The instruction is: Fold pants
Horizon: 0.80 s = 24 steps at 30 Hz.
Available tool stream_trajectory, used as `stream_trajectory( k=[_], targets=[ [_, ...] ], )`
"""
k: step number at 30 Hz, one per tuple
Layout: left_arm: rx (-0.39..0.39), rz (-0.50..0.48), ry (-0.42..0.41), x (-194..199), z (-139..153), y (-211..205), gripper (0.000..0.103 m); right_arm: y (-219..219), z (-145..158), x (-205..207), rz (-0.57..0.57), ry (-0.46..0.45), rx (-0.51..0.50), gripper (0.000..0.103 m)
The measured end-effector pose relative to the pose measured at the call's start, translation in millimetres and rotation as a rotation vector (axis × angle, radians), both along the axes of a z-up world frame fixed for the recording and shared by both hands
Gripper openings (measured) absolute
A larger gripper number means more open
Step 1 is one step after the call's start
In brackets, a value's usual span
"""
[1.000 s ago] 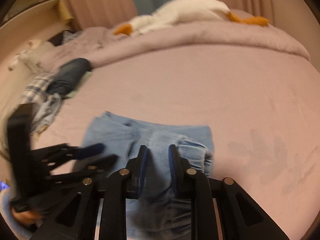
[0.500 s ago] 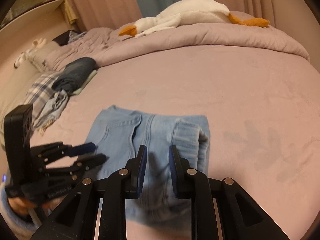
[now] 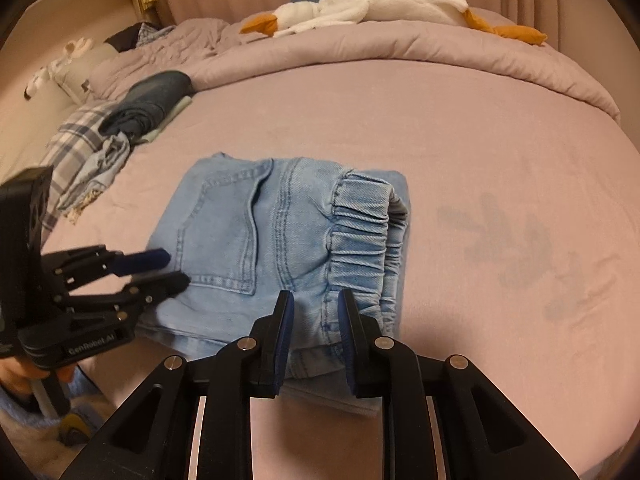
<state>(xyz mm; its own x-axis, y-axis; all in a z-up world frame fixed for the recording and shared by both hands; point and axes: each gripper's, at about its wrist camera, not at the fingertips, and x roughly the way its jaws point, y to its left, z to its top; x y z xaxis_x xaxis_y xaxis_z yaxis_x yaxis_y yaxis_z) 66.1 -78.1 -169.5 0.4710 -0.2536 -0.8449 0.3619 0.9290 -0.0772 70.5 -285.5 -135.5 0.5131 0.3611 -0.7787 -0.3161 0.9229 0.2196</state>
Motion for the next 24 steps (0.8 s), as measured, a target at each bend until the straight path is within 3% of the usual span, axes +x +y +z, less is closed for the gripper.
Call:
stream_trajectory(
  k=[3,5,12,16,19,21,24],
  targets=[
    [-0.010,0.001,0.006,-8,1,5,0.036,-1,5,-8,0.026,-0.012,0.040,0.021],
    [-0.015,0.000,0.007,-12,1,7,0.037,3,2,-10,0.032,-0.008,0.015,0.022],
    [-0.025,0.008,0.021,-14,-6,8,0.038,5,-33,0,0.022,0.135,0.041,0.023],
    [-0.046,0.015,0.017,-15,-2,10,0.039,1,-25,-5,0.021,0.115,0.090,0.026],
    [-0.085,0.036,0.019,-16,2,17,0.050,-4,-20,-5,0.027,0.118,0.125,0.029],
    [-0.122,0.063,0.014,-19,6,25,0.057,-12,-18,-3,0.023,0.133,0.179,0.046],
    [-0.159,0.112,0.007,-20,12,41,0.065,-27,-13,-1,-0.008,0.132,0.244,0.062]
  ],
)
